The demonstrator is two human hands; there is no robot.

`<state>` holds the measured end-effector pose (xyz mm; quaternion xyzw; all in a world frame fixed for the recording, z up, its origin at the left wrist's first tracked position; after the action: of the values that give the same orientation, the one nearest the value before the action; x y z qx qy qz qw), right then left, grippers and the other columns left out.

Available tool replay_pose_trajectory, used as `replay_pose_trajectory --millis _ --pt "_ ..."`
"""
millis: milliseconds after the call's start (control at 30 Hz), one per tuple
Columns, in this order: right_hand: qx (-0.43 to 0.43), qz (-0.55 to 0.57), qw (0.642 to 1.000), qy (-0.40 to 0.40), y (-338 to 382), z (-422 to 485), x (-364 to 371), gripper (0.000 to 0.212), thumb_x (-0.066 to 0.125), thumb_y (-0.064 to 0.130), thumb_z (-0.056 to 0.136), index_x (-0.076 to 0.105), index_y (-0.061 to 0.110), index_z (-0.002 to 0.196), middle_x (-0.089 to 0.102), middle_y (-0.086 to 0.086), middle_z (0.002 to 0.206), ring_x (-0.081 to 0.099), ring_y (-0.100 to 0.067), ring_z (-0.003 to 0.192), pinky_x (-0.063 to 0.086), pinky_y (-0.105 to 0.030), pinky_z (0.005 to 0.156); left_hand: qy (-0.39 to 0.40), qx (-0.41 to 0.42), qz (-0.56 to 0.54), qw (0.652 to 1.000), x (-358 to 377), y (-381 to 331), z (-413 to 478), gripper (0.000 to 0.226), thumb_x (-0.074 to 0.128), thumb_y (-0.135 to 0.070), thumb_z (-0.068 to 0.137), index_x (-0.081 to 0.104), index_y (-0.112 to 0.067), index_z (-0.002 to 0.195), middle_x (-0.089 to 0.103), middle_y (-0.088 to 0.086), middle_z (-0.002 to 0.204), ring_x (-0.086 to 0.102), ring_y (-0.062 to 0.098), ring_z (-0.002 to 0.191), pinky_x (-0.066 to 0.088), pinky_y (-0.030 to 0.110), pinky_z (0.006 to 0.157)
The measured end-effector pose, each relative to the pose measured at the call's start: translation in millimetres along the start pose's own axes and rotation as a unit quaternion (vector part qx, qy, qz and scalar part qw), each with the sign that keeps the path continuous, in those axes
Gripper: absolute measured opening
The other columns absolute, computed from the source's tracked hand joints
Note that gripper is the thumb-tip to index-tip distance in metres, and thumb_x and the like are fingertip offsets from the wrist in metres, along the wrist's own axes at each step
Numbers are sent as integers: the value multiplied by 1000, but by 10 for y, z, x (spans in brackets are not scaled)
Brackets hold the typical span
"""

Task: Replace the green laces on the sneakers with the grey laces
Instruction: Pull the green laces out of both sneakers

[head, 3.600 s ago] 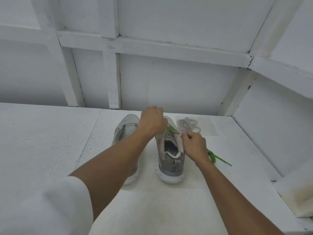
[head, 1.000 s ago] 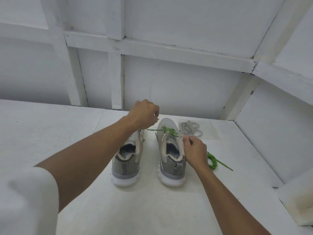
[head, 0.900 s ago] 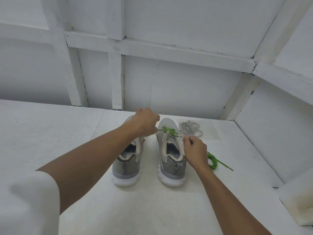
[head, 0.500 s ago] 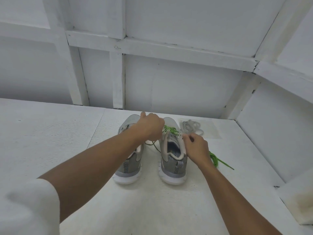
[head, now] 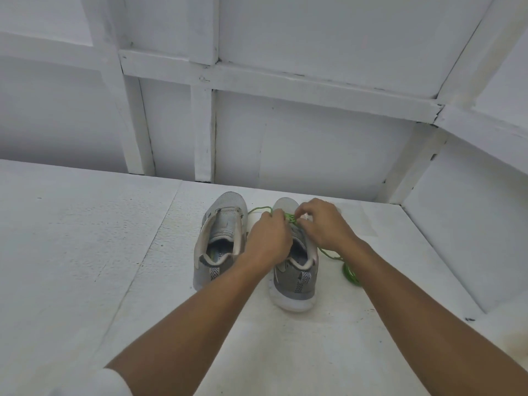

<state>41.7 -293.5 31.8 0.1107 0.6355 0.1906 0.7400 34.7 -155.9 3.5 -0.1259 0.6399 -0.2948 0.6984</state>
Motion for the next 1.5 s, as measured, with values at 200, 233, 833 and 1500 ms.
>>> replay_pose_trajectory --millis 200,233,833,1500 --pt "-42 -94 994 33 101 134 121 11 60 23 87 69 21 93 61 -2 105 52 -24 103 44 -37 84 -46 -47 -113 991 126 37 -92 28 33 -24 103 50 -7 118 54 15 115 51 33 104 42 43 84" --pt "-47 -103 993 30 116 141 135 12 59 23 87 68 20 93 61 -2 105 52 -24 104 43 -37 83 -52 -55 -129 989 134 41 -96 30 31 -26 104 50 -7 118 55 14 115 52 32 104 41 41 84" --pt "-53 -117 990 62 47 188 54 16 59 27 88 65 22 103 52 5 133 40 -21 128 35 -43 102 -69 -88 -164 980 171 51 -129 37 28 -30 105 54 -11 122 57 11 116 52 27 105 37 34 83" --pt "-56 -191 980 18 -29 206 70 16 53 27 94 66 23 104 49 9 137 26 -20 138 25 -41 104 -71 -90 -184 976 185 60 -125 35 29 -27 105 54 -13 126 57 11 116 52 27 108 41 37 89"
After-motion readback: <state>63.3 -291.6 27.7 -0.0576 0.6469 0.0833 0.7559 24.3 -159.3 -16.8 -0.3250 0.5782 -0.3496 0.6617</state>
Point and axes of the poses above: each hand's wrist, its own z-axis towards the middle knuckle, its own x-axis out of the palm, y = z × x, the point moved 1 cm from there along z, towards the middle knuckle
